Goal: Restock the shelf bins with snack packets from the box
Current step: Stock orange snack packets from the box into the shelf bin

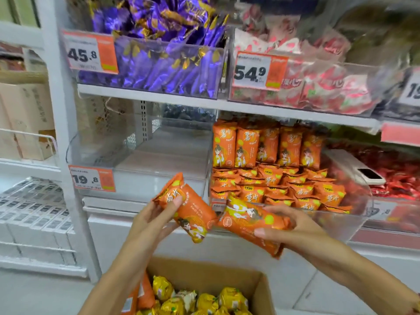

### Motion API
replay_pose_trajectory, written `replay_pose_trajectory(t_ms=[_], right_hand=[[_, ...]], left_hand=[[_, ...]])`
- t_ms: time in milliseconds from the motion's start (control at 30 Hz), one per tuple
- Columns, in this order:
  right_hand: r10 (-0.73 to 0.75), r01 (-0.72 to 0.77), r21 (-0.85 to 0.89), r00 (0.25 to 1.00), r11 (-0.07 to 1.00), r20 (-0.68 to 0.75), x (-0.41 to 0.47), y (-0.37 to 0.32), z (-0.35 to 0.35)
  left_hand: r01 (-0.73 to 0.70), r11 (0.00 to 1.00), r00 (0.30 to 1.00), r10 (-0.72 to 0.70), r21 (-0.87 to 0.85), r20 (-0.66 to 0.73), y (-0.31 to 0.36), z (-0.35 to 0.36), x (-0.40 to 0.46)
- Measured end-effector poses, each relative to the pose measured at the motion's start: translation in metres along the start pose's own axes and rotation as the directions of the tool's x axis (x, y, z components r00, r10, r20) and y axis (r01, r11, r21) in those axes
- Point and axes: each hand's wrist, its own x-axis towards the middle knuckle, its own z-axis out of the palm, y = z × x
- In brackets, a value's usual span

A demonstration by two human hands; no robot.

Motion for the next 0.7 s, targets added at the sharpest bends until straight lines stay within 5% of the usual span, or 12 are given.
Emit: replay_pose_trajectory(t_ms=[200, 367, 533, 700], right_hand=[[-0.111, 0.165, 0.257, 0.971, 0.952, -0.211, 0.014, -0.031, -0.058], [-0.090, 0.230, 0.285, 0.898, 0.931, -0.431, 0.041, -0.036, -0.090], [-0.093, 0.302, 0.239, 0.776, 0.923, -0.624, 0.063, -0.026, -0.107], [-0.120, 0.324, 0.232, 0.779, 0.917, -0.616, 0.077, -0.019, -0.120]], left_hand=[[-0.201, 0.978, 0.974, 0.194, 0.053, 0.114, 0.046, 0.045, 0.025], [-0.415, 0.885, 0.889, 0.345, 0.210, 0.301, 0.066, 0.111, 0.062], [-0.481, 0.787, 0.862, 0.346, 0.385, 0.371, 0.051, 0.162, 0.104], [-0.509, 0.722, 0.854, 0.352, 0.469, 0.384, 0.036, 0.186, 0.130]])
